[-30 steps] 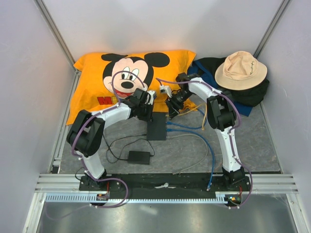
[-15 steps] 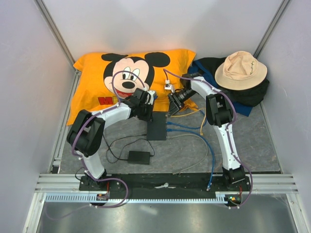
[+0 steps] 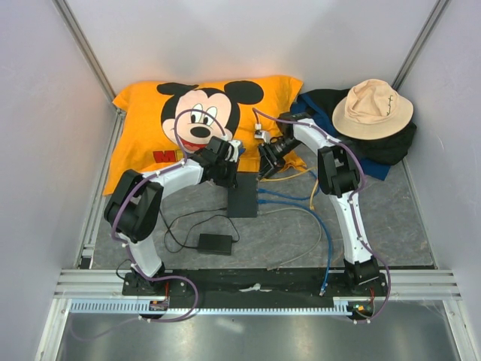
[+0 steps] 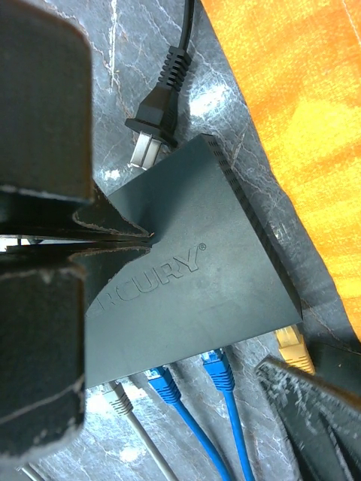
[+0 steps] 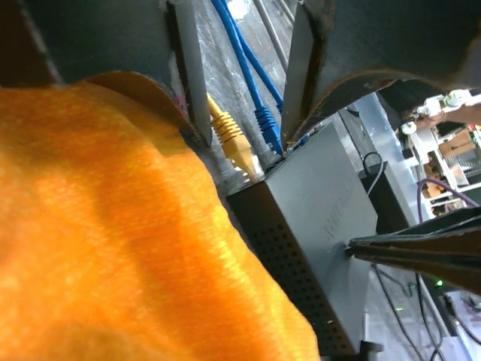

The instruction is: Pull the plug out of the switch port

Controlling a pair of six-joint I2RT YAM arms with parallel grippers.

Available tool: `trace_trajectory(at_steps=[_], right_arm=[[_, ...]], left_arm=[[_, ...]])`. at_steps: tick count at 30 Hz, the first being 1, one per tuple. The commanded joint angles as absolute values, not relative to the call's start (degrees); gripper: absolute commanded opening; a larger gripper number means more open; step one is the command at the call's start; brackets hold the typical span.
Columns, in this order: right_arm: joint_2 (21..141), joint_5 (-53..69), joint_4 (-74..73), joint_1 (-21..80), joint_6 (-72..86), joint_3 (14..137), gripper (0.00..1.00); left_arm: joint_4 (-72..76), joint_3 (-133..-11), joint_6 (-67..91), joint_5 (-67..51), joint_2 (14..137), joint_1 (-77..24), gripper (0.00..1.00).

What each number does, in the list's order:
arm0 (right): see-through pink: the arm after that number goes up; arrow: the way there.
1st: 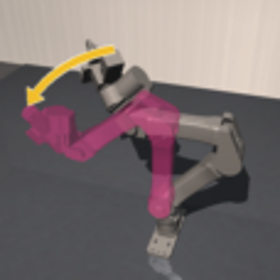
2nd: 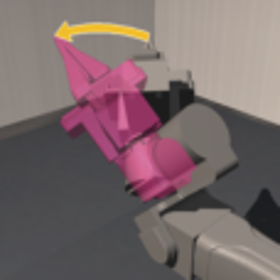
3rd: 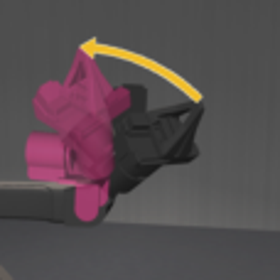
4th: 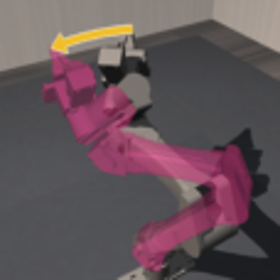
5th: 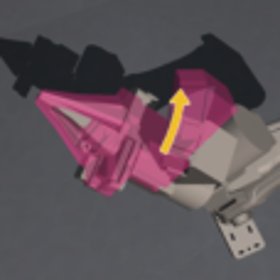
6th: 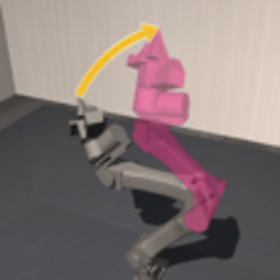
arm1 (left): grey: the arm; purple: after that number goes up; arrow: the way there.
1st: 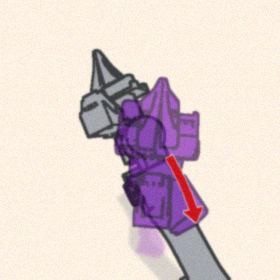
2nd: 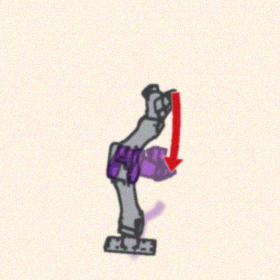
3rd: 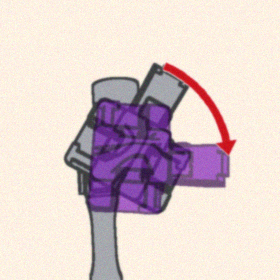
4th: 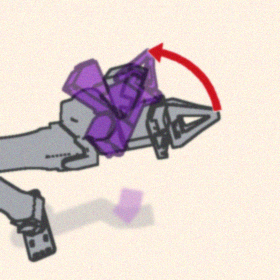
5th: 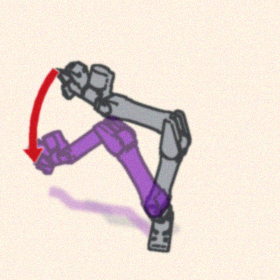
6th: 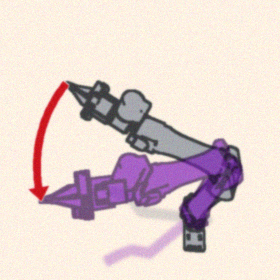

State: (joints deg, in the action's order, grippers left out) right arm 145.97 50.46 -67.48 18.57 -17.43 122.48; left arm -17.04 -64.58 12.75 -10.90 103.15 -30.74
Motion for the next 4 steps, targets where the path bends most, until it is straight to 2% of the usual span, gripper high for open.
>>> trace_trajectory(at_steps=[1,4], right_arm=[[151.88,29.8,-58.54,18.19,-15.12,120.41,0.51],[151.17,29.09,-57.92,17.93,-14.68,119.45,0.55]], left_arm=[[-23.82,-61.88,9.84,-7.03,107.84,-31.2,0.02],[-23.82,-61.87,9.84,-7.12,107.75,-31.29,0.02]])
